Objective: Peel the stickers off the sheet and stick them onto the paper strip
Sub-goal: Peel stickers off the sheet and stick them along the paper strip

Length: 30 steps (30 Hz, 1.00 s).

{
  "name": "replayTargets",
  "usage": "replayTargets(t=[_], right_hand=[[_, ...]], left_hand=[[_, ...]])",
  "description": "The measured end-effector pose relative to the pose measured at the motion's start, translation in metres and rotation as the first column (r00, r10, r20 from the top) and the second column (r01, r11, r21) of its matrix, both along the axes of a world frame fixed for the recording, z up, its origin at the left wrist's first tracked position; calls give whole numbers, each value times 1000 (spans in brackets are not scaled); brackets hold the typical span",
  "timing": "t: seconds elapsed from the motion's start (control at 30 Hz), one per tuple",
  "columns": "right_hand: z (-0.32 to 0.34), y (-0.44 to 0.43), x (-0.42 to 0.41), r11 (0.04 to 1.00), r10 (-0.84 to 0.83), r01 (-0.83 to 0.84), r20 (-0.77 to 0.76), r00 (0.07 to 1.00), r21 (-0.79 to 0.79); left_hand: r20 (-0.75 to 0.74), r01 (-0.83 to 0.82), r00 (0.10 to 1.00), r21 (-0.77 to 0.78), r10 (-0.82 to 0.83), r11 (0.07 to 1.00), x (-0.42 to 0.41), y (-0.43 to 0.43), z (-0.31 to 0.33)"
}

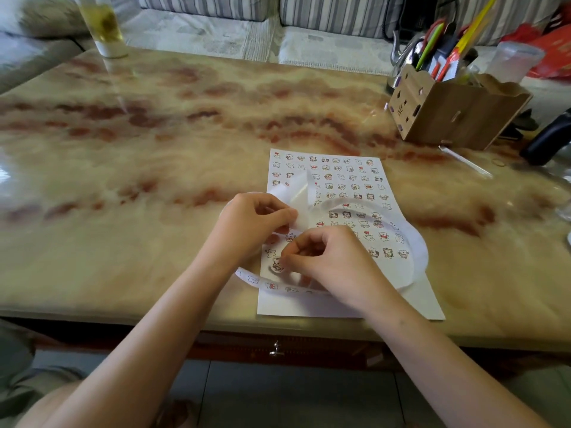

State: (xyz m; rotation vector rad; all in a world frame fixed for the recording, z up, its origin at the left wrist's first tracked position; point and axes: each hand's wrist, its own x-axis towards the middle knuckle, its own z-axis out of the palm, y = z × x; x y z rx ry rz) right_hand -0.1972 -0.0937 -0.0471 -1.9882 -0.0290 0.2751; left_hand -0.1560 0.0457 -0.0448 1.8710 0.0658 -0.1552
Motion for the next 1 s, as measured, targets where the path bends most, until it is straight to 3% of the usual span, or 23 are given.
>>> replayTargets(t=[0.27, 1.0], right_hand=[[-5, 7, 2, 999, -22, 21, -27, 999, -44], [-14, 19, -2, 948, -66, 119, 183, 981, -296]], left_hand=[[-8, 2, 1000, -5, -2, 1000, 1, 0, -1], [14, 2, 1000, 19, -3, 1000, 1, -1, -2]])
